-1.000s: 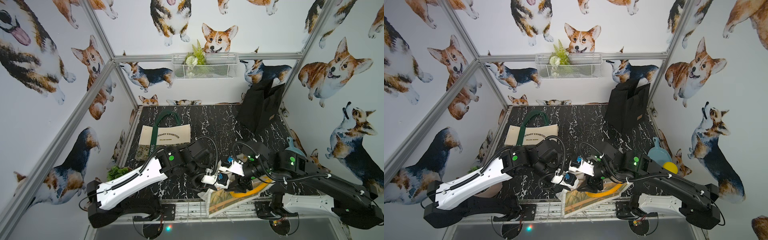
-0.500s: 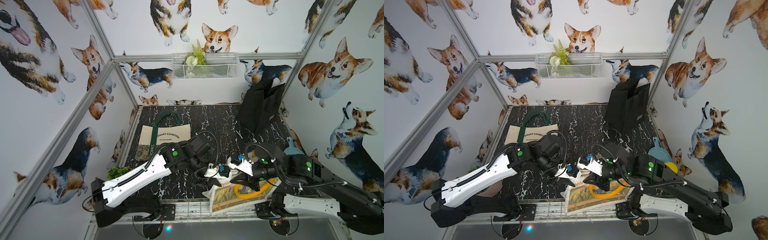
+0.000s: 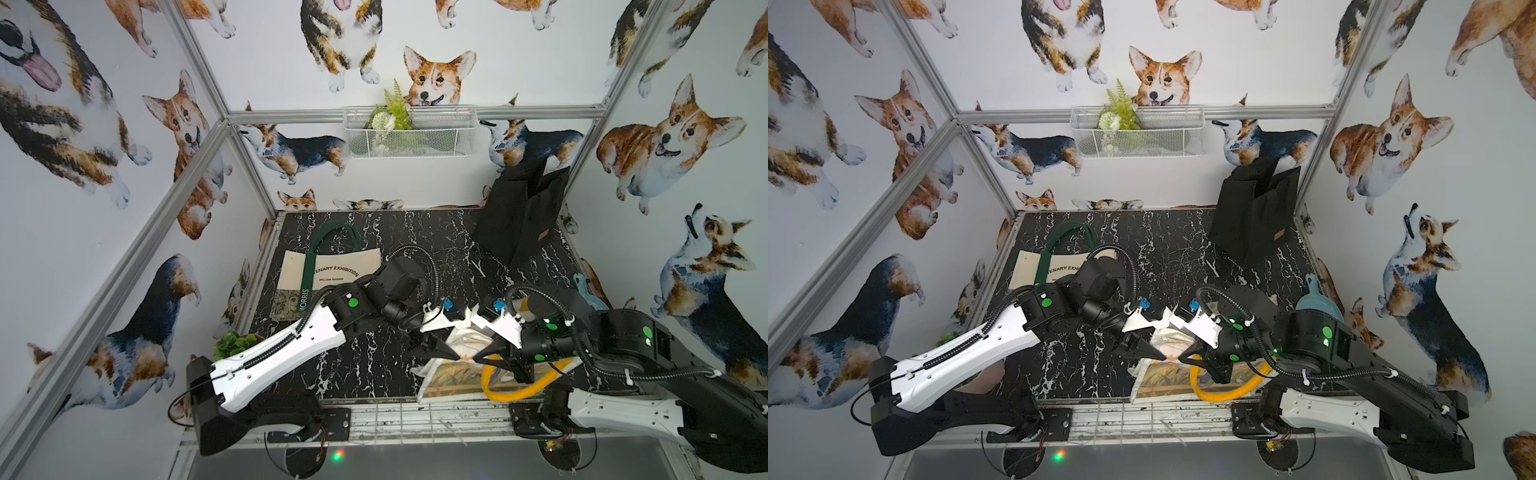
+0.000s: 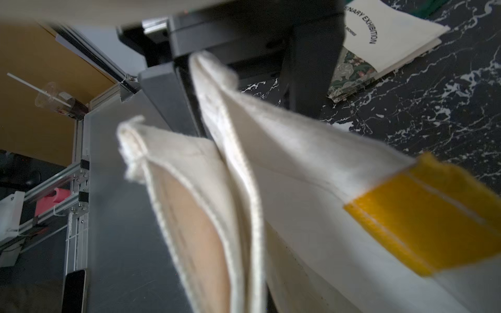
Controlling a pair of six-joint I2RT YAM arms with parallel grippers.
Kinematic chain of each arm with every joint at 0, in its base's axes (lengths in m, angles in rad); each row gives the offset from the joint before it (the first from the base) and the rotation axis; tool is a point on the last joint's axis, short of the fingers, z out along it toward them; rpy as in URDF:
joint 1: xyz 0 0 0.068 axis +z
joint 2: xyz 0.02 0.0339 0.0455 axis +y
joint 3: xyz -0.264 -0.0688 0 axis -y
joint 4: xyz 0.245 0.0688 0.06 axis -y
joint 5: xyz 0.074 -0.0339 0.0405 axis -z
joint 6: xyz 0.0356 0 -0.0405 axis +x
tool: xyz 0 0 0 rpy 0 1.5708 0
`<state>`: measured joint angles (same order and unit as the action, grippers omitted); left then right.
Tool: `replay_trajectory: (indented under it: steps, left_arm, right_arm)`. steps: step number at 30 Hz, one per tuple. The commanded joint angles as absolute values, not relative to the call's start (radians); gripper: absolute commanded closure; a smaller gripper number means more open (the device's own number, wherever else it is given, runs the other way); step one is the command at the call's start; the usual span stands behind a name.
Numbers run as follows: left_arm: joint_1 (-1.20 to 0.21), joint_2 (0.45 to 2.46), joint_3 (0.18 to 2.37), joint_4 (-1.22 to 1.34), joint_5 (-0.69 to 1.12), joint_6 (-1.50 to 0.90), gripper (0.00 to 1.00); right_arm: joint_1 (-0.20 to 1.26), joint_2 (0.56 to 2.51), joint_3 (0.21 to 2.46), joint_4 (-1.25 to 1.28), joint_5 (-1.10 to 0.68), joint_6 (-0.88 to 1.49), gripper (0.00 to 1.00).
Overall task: Put away the canvas bag
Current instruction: Press the canvas bag at the center of the board.
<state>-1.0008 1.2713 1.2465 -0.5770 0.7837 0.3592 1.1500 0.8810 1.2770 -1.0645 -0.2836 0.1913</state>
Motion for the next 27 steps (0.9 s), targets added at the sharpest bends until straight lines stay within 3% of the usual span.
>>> replay_trajectory:
  steps: [1, 7, 13, 15, 16, 18, 21, 22, 27]
  left_arm:
    - [-1.000, 1.284, 1.221, -0.354, 0.740, 0.142, 0.47]
    - [-0.999, 1.245, 1.068, -0.142, 0.706, -0.030, 0.47]
    - [-0.999, 1.201, 1.023, -0.160, 0.677, -0.049, 0.46]
    - [-1.000, 1.196, 1.013, -0.157, 0.686, -0.054, 0.58]
    - [-1.000, 1.195, 1.009, -0.152, 0.690, -0.063, 0.69]
    - [-0.999, 1.198, 1.011, -0.157, 0.695, -0.072, 1.00]
    - [-1.001, 1.208, 1.027, -0.184, 0.752, -0.069, 1.00]
    - [-1.001, 1.211, 1.031, -0.190, 0.776, -0.069, 1.00]
    - [-1.001, 1.242, 1.067, -0.282, 0.918, -0.007, 1.00]
  right_arm:
    - [1.152, 0.888, 1.305, -1.097, -0.307, 0.296, 1.00]
    - [1.152, 0.874, 1.384, -1.127, -0.202, 0.351, 1.00]
    - [1.152, 0.869, 1.446, -1.213, -0.042, 0.382, 1.00]
    - [1.152, 0.870, 1.448, -1.196, -0.060, 0.390, 1.00]
    - [1.152, 0.872, 1.449, -1.191, -0.063, 0.395, 1.00]
    - [1.152, 0.877, 1.452, -1.190, -0.054, 0.400, 1.00]
    - [1.151, 0.876, 1.440, -1.162, -0.069, 0.397, 1.00]
    - [1.152, 0.876, 1.437, -1.148, -0.082, 0.397, 0.97]
    - [1.152, 0.902, 1.437, -1.115, -0.189, 0.328, 0.59]
